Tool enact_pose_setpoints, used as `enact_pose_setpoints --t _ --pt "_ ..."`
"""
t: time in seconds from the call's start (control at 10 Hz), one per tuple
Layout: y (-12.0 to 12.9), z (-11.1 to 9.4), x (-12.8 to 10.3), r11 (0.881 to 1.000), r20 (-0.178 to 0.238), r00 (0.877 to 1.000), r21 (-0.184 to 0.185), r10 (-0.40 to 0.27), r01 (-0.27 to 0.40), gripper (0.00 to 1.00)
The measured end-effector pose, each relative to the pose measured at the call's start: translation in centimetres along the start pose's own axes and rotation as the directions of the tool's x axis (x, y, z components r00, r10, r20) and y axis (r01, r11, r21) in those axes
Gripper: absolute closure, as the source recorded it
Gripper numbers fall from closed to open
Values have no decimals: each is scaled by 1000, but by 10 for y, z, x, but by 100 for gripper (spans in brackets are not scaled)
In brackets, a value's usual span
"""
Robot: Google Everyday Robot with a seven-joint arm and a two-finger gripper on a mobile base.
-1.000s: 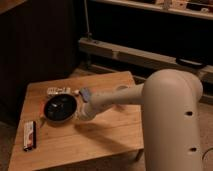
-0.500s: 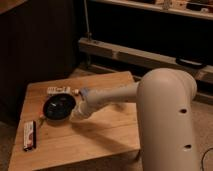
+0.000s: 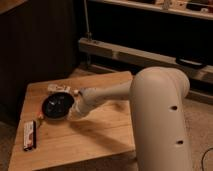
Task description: Push the ceramic bowl across the table
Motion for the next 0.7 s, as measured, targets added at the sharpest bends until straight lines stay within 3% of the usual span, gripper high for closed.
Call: enact_pose_setpoints --t 0.7 --pt "27 26 -27 1000 -9 1000 -23 -22 22 100"
